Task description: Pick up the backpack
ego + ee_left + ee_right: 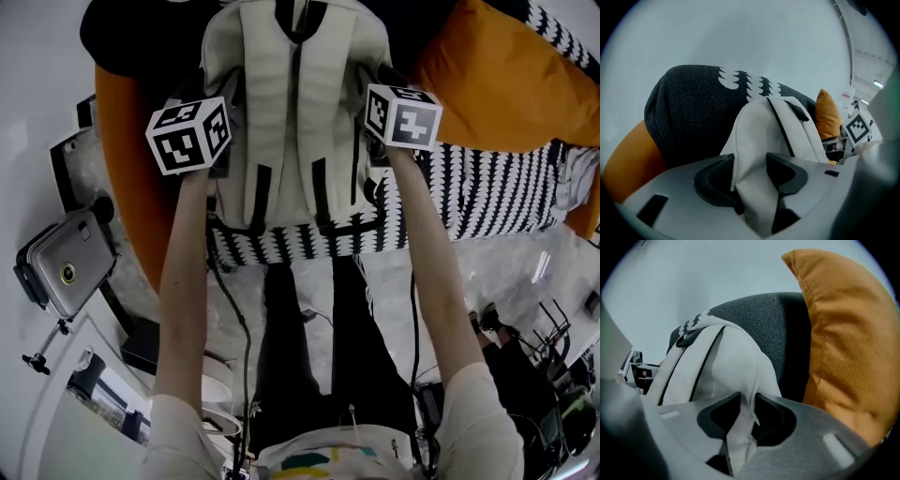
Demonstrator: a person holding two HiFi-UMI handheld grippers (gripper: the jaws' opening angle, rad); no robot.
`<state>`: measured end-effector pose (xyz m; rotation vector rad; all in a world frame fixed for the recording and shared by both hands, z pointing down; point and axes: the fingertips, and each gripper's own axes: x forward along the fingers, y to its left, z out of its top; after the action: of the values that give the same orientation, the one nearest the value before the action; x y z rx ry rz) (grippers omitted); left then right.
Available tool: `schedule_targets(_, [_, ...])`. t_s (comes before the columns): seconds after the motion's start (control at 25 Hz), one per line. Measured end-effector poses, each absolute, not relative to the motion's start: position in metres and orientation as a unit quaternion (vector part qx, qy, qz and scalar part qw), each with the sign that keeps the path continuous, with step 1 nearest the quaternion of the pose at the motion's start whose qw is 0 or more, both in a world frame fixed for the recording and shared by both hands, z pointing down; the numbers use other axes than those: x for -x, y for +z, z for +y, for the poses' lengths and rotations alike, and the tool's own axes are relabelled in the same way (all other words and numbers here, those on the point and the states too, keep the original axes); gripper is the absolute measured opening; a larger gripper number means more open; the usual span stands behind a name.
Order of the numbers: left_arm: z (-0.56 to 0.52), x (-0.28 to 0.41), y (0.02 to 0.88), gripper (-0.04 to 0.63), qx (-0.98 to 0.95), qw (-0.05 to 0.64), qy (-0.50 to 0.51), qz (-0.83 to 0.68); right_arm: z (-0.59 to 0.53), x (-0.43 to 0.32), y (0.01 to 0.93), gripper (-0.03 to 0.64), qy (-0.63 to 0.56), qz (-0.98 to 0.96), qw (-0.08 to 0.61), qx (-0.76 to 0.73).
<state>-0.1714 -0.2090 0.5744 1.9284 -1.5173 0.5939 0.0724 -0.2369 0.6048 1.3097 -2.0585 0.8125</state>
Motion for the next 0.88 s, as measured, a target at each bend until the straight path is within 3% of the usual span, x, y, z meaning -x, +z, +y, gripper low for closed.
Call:
schedule_targets(0.12, [-0.209,0.173,0.574,0.181,-0.728,0.303,0.22,-0.574,-0.237,-0.078,0.608,0.04,0.296,-0.769,0.281,-0.493])
schedule_targets(0.44, [-0.207,0.166,0.567,0.075,-0.723,0.282,0.225,-0.59,-0.234,-0.086,0.602,0.032,0.269,-0.766,0.28,-0.512])
schedule_targets(0.88, [-0.204,0.166,0.565,0.057,-0.719,0.243,0.245,-0.603,-0.232,-0.083,0.602,0.029,0.261,-0.772,0.281,-0.506])
